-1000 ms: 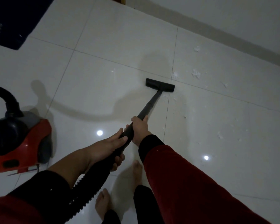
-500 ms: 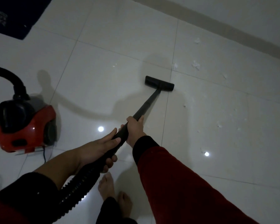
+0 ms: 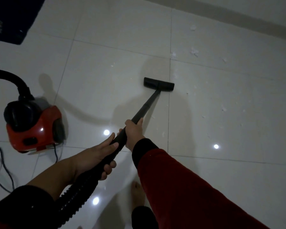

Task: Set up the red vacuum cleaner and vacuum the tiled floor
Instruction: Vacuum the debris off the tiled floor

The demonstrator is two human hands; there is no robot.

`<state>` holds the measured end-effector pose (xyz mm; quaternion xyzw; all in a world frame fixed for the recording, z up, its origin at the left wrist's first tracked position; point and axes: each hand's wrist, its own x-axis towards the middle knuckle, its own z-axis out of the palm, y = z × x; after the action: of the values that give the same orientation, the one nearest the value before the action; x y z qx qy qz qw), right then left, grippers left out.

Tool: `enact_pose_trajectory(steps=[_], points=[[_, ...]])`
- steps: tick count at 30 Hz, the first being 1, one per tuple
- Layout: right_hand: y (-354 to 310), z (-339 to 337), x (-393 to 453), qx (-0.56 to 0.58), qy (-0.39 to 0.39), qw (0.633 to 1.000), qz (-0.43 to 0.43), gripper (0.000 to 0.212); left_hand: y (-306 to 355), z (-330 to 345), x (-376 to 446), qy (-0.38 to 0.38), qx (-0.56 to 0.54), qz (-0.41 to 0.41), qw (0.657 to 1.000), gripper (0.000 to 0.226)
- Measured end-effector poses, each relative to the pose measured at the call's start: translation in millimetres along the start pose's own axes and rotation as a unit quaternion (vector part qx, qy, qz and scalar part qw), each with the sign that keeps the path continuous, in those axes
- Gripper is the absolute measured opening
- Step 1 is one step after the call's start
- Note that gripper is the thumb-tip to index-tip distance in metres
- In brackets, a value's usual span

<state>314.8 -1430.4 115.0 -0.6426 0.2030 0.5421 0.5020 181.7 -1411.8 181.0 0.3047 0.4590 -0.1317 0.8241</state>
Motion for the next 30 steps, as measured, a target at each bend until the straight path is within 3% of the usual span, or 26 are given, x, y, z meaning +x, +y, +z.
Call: enact_pose_trajectory(steps=[19, 30], points=[[172.3, 27.9, -74.7, 0.08, 0.072, 0.994, -0.014, 0.079, -119.6, -90.4, -91.1, -0.058, 0.069, -0.042, 0.995, 0.05], [218.5, 39.1, -114.6, 0.118, 0.086, 0.989, -0.003, 0.078, -141.5, -112.7, -131.8, -0.076, 0.117, -0.074, 0.987, 0.052]])
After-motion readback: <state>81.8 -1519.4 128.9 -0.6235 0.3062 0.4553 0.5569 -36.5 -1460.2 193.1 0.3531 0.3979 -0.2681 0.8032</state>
